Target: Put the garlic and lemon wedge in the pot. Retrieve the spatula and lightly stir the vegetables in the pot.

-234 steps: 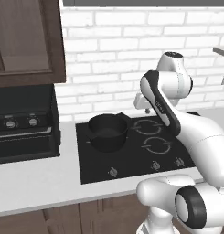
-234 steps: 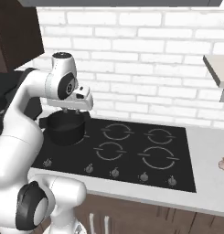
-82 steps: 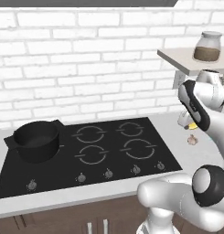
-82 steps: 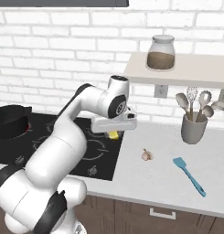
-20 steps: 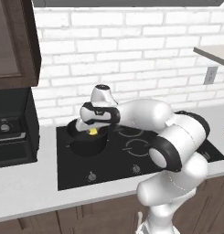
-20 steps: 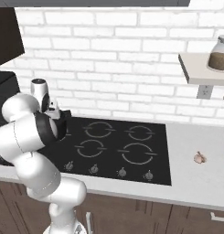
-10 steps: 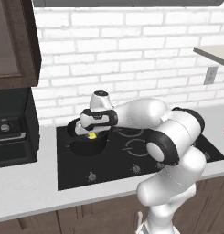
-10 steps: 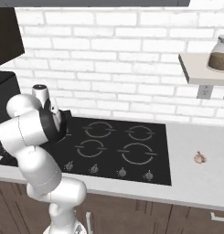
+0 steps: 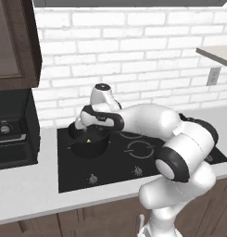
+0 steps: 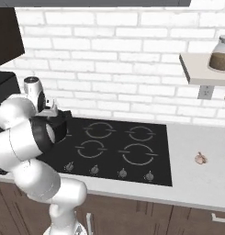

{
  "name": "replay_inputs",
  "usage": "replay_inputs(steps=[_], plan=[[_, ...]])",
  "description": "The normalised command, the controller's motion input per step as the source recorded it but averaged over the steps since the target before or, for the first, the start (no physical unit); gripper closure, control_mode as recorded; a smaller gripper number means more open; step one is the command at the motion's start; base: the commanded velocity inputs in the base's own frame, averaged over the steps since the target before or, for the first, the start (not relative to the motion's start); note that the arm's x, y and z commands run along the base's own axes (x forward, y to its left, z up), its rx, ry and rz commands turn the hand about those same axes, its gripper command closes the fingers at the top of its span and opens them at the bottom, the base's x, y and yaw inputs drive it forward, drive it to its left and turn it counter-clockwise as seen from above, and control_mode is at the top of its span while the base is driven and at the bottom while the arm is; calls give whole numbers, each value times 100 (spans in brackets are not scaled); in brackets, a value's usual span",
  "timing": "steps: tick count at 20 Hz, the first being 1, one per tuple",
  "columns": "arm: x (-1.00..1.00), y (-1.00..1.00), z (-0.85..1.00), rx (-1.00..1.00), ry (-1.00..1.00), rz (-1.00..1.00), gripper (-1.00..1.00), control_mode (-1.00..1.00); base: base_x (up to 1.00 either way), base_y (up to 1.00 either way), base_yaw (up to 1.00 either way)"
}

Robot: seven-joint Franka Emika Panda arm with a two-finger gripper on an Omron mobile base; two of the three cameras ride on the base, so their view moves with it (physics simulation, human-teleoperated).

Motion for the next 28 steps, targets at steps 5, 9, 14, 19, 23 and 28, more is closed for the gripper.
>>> replay_inputs(steps=[5,9,14,19,23,28], plan=[[-44,-17,100,0,-13,-4,-100,-100,0,0,0],[-44,-74,74,0,-1,-15,-100,-100,0,0,0],[-59,-83,48,1,0,-16,-100,-100,0,0,0],[-80,-73,15,3,3,-18,-100,-100,0,0,0],[-50,-59,0,5,7,-16,-100,-100,0,0,0],[-2,-20,0,1,1,-3,-100,100,0,-51,-5]])
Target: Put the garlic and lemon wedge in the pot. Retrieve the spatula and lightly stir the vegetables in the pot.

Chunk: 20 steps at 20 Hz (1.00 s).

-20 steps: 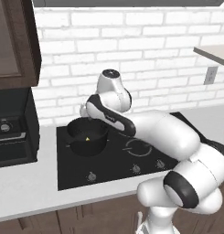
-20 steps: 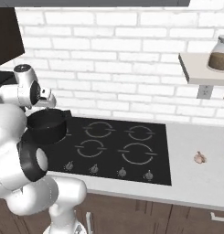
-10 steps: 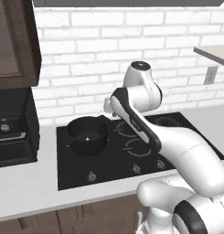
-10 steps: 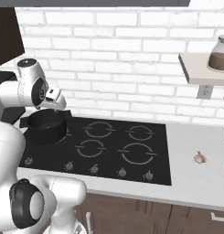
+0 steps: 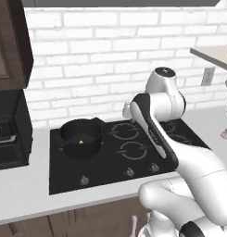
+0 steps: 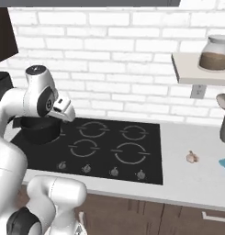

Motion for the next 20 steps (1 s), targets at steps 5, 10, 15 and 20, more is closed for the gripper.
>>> replay_inputs(steps=[5,10,15,20], plan=[[0,0,0,0,0,0,-100,100,0,-100,-5],[4,-19,0,1,0,0,-100,-100,9,-78,0],[21,-100,-33,2,2,-2,-100,-100,0,0,0],[8,-100,-74,0,8,-7,-100,-100,0,0,0]])
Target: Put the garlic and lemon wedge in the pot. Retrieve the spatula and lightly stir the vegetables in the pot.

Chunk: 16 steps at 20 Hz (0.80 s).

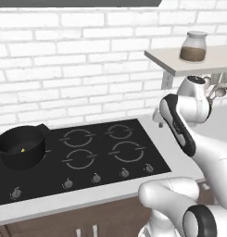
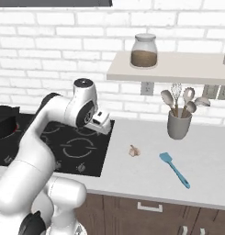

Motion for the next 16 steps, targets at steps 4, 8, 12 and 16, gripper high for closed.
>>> replay_inputs(steps=[4,8,12,16], plan=[[23,-100,-77,0,4,-5,-100,-100,0,0,0],[29,-89,-58,-1,2,-2,-100,-100,0,0,0],[42,-55,-40,-2,1,0,-100,-100,0,0,0],[48,-30,-39,-3,0,0,-100,-100,0,0,0]])
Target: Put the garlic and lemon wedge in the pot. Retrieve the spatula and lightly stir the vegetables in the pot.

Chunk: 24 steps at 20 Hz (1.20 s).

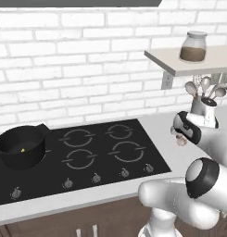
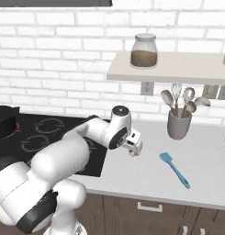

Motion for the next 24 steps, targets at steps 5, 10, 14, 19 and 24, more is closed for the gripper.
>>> replay_inputs(steps=[5,10,14,19,24], plan=[[46,-29,-32,-3,0,0,-100,-100,0,0,0],[37,-33,-24,-1,1,0,-100,-100,0,0,0],[28,-17,-29,0,4,0,-100,-100,0,0,0],[21,-5,-33,0,6,0,-100,-100,0,0,0],[2,0,-28,0,1,0,-100,-100,0,0,0]])
